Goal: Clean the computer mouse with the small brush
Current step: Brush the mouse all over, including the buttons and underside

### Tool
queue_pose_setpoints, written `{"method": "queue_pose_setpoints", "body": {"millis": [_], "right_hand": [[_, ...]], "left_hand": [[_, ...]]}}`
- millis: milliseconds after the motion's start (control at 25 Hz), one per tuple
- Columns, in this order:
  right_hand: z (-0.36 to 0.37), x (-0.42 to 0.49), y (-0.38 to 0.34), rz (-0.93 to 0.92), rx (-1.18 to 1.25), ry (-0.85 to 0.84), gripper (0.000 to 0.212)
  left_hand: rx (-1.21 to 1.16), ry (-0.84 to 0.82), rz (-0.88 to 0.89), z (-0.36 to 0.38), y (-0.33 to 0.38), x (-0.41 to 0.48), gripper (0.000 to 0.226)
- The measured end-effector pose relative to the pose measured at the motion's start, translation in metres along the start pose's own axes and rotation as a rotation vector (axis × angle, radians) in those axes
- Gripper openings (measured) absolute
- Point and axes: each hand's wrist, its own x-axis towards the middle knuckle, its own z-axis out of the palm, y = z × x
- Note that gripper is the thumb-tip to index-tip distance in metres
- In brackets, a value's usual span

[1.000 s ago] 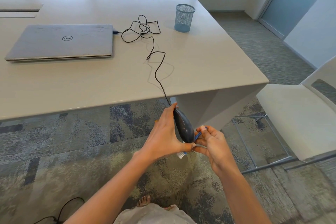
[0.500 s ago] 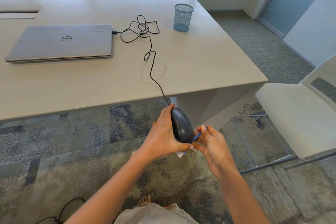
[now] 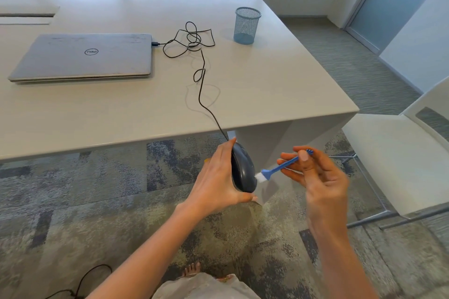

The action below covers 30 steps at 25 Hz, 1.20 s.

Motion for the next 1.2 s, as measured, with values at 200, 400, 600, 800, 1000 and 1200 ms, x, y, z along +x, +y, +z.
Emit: {"method": "queue_pose_setpoints", "body": {"millis": [200,400,600,800,1000,1200], "right_hand": [[0.013,-0.006,0.003,-0.092,-0.028,-0.106,0.015],[0.021,0.017,0.006,-0.229,-0.048,0.079,0.015],[0.030,0.014,0.013,-0.424,-0.281,0.037,0.014],[0.035,-0.014,0.015,-0.514,-0.349,-0.118,0.019],[0.030,0.019,0.005,-0.418,-0.144,-0.001,0.020],[0.028,0.046,0.000,-0.421,-0.183,0.083,0.017]], "left_hand": [[-0.086,0.032,0.012,0.001,0.004,0.002,0.128],[-0.170,0.044,0.076,0.000,0.001,-0.002,0.127],[-0.239,0.093,0.081,0.001,-0.001,-0.001,0.124],[-0.272,0.106,0.097,-0.003,-0.008,0.004,0.122],[-0.228,0.095,0.151,-0.001,0.000,0.007,0.125],[-0.195,0.103,0.192,-0.003,0.005,0.010,0.126]]}}
